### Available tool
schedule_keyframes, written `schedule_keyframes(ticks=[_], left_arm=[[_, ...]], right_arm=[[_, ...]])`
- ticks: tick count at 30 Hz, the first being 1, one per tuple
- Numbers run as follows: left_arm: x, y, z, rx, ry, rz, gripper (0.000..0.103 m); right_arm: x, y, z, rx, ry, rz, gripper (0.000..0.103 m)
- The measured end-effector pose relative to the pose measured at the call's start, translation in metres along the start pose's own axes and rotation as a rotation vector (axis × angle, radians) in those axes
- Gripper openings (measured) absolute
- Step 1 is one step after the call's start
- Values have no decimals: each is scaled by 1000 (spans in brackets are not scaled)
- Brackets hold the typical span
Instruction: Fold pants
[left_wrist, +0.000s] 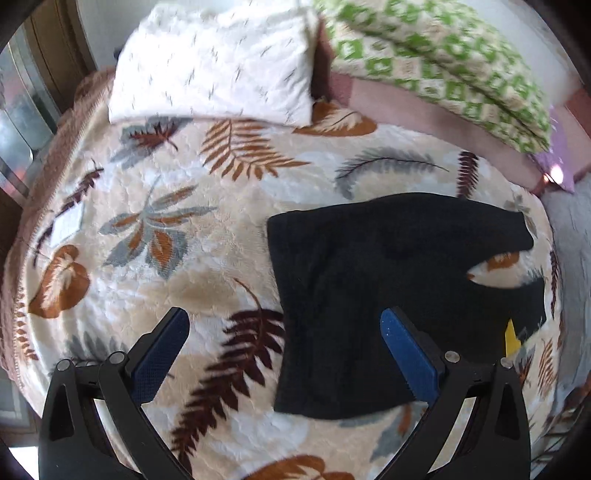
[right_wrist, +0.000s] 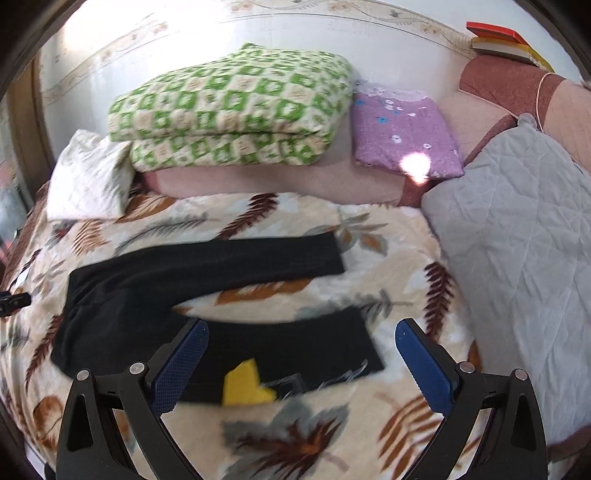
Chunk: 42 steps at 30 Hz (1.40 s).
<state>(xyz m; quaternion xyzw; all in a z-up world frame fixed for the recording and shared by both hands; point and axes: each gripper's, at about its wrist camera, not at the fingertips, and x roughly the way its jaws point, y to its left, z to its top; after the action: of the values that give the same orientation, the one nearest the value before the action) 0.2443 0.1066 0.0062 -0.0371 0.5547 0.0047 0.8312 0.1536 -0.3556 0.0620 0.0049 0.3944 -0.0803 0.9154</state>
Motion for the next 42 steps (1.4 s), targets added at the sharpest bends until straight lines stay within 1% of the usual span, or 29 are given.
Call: schedule_keyframes(ticks=[3, 5, 7, 10, 11, 13, 14, 15, 16, 17, 18, 20, 23, 26, 28, 29, 30, 31, 33, 35, 37, 38, 40, 41, 42], left_arm=[[35, 14, 17, -77, 85, -24, 103], [63, 24, 26, -173, 152, -75, 103], [79, 29, 32, -247, 192, -119, 103], [95, 34, 37, -341, 197, -175, 103], [99, 32, 37, -352, 201, -187, 103], [107, 27, 40, -348, 206, -190, 102], [111, 24, 40, -343, 206, -189, 98], [115, 22, 41, -340, 210, -195, 90], [119, 20, 41, -337, 218, -204, 84], [122, 16, 41, -334, 233, -208, 73], [125, 16, 43, -332, 232, -205, 70], [123, 13, 45, -324, 207, -199, 70], [119, 6, 48, -298, 193, -206, 70], [118, 2, 51, -275, 189, -206, 70], [119, 1, 54, -279, 188, -211, 70], [120, 2, 55, -280, 193, -215, 70], [121, 3, 54, -278, 197, -216, 70], [121, 3, 54, -277, 199, -216, 70], [122, 4, 53, -267, 201, -213, 70], [125, 2, 56, -259, 201, -209, 70], [128, 2, 57, -261, 204, -206, 70], [130, 1, 58, -265, 207, -207, 70], [135, 0, 60, -269, 215, -201, 70], [136, -2, 61, -263, 215, -195, 70], [136, -3, 62, -261, 211, -185, 65]], right_arm=[[36, -19, 22, 15, 32, -11, 101], [56, -24, 28, 22, 55, -30, 101], [75, -27, 32, 22, 80, -37, 101], [95, -23, 32, 18, 102, -26, 101], [100, -21, 31, 16, 106, -22, 101], [108, -19, 29, 15, 115, -7, 101], [111, -17, 28, 14, 120, 1, 101], [113, -17, 28, 16, 119, 12, 101], [115, -16, 28, 16, 118, 19, 101], [117, -17, 29, 15, 117, 29, 101], [118, -17, 31, 10, 116, 36, 101], [124, -24, 39, 4, 104, 38, 101], [138, -39, 58, 22, 91, 73, 100], [164, -47, 75, 26, 129, 107, 98], [190, -49, 84, 29, 173, 134, 88], [203, -50, 86, 35, 200, 148, 85], [219, -51, 88, 38, 235, 157, 80], [232, -50, 88, 35, 264, 147, 74], [256, -48, 87, 13, 321, 124, 72], [269, -46, 86, -9, 330, 113, 66], [278, -49, 87, 19, 336, 144, 64], [283, -51, 88, 37, 345, 171, 61], [288, -47, 88, 38, 361, 199, 37], [292, -45, 88, 33, 374, 199, 33], [295, -43, 88, 22, 389, 186, 23]])
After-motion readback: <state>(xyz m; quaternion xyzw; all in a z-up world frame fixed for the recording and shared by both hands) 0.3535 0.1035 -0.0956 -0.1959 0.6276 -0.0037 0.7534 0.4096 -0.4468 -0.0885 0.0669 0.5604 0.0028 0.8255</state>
